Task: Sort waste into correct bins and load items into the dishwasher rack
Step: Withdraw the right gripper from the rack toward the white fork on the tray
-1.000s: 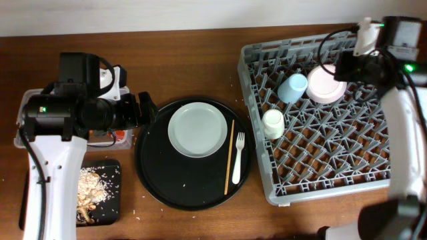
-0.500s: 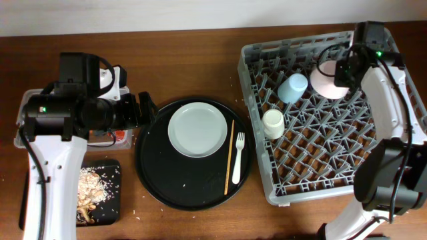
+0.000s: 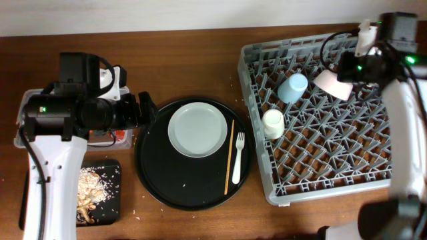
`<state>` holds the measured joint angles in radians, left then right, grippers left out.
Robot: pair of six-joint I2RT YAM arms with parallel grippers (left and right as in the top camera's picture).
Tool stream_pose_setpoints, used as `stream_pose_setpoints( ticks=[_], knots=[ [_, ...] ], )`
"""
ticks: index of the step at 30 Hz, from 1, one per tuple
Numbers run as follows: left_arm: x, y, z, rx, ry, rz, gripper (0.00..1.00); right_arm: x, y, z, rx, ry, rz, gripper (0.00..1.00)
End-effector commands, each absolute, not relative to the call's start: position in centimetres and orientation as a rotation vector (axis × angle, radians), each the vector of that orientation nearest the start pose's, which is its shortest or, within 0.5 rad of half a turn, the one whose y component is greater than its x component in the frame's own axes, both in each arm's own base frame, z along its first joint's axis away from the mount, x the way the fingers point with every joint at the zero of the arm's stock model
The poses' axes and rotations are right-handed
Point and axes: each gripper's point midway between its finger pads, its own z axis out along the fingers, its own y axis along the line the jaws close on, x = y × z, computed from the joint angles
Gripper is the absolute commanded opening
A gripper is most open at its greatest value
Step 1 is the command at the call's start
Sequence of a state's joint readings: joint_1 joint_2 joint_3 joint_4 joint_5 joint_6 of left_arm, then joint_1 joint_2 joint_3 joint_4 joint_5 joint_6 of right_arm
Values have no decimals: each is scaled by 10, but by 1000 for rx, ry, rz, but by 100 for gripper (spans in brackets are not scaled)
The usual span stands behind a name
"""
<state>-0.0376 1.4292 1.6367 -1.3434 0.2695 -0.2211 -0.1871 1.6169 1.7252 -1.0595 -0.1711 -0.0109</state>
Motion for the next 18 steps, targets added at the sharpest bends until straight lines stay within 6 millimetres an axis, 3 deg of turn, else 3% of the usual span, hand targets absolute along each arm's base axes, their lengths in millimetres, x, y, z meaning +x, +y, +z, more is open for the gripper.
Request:
stream_pose_setpoints(
  ticks=[1, 5, 10, 17, 18],
  knots=[
    [310, -56, 276, -148, 2677, -433, 99, 378, 10, 309, 96, 2428, 512, 22],
    [310, -56, 276, -148, 2677, -433, 99, 337, 55, 299, 0, 2569, 600, 29],
    [310, -56, 276, -148, 2677, -433, 99, 313, 104, 275, -28, 2707, 646, 36],
    [310, -56, 276, -148, 2677, -433, 99, 284, 175, 213, -69, 2855, 458, 35],
    [310, -56, 276, -148, 2677, -433, 99, 278, 193, 196, -87, 2859, 460, 35]
  ],
)
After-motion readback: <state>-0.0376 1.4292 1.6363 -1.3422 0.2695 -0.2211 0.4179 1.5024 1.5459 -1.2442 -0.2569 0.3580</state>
